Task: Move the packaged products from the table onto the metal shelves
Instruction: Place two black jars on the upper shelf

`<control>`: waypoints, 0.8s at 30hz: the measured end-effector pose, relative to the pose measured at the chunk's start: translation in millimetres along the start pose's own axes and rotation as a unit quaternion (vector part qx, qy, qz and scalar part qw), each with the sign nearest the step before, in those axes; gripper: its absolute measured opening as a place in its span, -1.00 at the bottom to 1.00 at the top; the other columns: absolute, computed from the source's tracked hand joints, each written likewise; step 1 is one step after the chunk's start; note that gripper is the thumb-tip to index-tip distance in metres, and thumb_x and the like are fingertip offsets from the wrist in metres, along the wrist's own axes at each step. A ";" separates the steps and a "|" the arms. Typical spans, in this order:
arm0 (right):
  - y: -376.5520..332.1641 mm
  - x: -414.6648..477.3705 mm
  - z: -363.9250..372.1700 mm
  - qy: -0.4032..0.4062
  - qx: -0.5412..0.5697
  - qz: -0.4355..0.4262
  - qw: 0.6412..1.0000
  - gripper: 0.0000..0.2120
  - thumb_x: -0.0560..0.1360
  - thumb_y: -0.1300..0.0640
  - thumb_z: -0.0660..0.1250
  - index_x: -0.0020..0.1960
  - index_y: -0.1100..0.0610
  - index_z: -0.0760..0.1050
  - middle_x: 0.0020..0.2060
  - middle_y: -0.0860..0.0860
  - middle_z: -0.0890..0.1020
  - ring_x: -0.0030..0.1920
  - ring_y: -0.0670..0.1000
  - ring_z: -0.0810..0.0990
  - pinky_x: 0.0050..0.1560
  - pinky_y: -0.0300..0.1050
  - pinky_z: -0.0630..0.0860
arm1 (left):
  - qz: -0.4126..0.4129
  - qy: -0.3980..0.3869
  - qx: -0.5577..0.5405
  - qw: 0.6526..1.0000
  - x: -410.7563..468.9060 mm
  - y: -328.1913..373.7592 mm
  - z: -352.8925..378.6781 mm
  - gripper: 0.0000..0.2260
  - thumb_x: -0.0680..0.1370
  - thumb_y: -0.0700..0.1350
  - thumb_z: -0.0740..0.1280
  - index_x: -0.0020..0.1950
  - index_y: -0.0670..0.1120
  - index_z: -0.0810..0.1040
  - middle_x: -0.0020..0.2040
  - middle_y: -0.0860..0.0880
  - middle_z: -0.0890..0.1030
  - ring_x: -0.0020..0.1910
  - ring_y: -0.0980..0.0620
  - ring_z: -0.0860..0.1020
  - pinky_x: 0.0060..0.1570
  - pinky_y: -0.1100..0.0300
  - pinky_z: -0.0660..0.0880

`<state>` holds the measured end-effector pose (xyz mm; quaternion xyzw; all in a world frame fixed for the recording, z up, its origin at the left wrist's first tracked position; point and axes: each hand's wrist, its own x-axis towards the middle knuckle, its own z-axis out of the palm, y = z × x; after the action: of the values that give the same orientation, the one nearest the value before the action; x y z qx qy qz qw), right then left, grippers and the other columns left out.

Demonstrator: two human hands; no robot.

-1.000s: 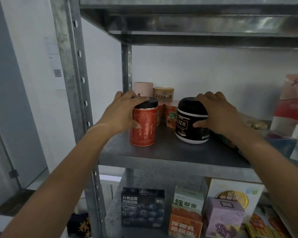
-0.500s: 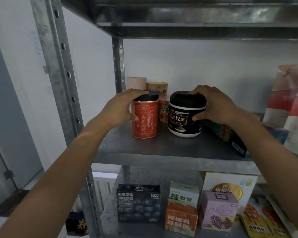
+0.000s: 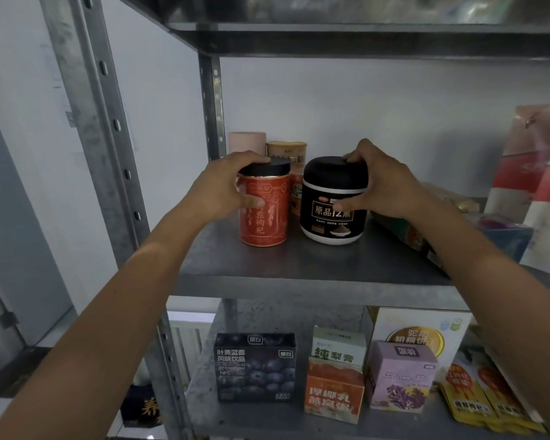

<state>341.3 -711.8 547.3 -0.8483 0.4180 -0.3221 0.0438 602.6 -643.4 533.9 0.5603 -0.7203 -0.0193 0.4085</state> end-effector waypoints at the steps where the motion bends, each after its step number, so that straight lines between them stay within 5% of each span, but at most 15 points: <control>1: 0.2 -0.1 -1.1 -0.011 0.025 0.002 1.000 -0.36 0.22 0.06 0.62 0.14 0.09 0.32 0.16 -0.06 0.51 0.11 0.01 0.50 0.09 0.01 0.49 | 0.000 -0.003 -0.008 1.000 0.8 -2.3 -1.0 -0.39 0.34 -0.25 0.55 0.33 0.03 0.46 0.19 0.07 0.50 0.14 0.09 0.46 0.12 0.21 0.40; 14: 3.8 -1.2 9.6 -0.003 0.096 0.007 0.995 -0.35 0.29 0.15 0.59 0.22 0.13 0.27 0.31 -0.04 0.43 0.21 -0.05 0.43 0.21 -0.12 0.42 | -0.010 -0.019 -0.008 1.000 10.6 -8.5 4.7 -0.38 0.37 -0.28 0.52 0.38 0.00 0.41 0.31 -0.04 0.46 0.20 0.07 0.40 0.21 0.14 0.38; 17: 0.8 -8.8 14.0 -0.001 0.052 0.002 0.999 -0.32 0.37 0.10 0.53 0.35 0.13 0.22 0.33 0.01 0.40 0.24 -0.02 0.40 0.23 -0.05 0.41 | -0.005 -0.025 0.009 1.000 10.5 -7.3 4.2 -0.37 0.39 -0.26 0.51 0.41 -0.03 0.39 0.34 -0.06 0.44 0.29 0.01 0.39 0.24 0.17 0.31; 20: -4.3 -20.8 13.9 -0.016 -0.057 0.005 0.998 -0.20 0.46 0.01 0.43 0.52 0.10 0.04 0.48 0.07 0.19 0.46 0.09 0.19 0.39 0.12 0.29 | 0.006 -0.045 0.089 0.995 11.5 -8.0 1.6 -0.33 0.40 -0.16 0.52 0.45 -0.02 0.33 0.40 -0.12 0.40 0.39 -0.12 0.30 0.38 -0.06 0.24; 22: -9.1 -32.6 8.5 -0.039 -0.125 0.035 0.991 -0.15 0.50 -0.06 0.36 0.57 0.07 -0.10 0.56 0.01 0.00 0.54 0.05 -0.05 0.49 0.11 0.11 | -0.015 -0.059 0.157 0.986 6.6 -6.8 2.4 -0.27 0.44 -0.06 0.48 0.53 0.07 0.18 0.52 -0.14 0.20 0.51 -0.18 0.07 0.46 -0.12 0.06; 24: -18.3 -52.7 -0.7 -0.067 -0.170 0.084 0.980 -0.22 0.53 -0.14 0.29 0.56 0.06 -0.05 0.56 0.00 0.01 0.54 0.05 -0.04 0.48 0.09 0.12 | -0.031 -0.005 0.162 0.986 -9.5 8.9 6.7 -0.26 0.50 -0.05 0.42 0.56 0.12 0.07 0.57 -0.14 0.04 0.53 -0.19 -0.07 0.49 -0.12 0.00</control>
<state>330.0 -661.0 527.2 -0.8251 0.5322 -0.1837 -0.0463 591.8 -635.3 528.4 0.6411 -0.6982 0.0821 0.3077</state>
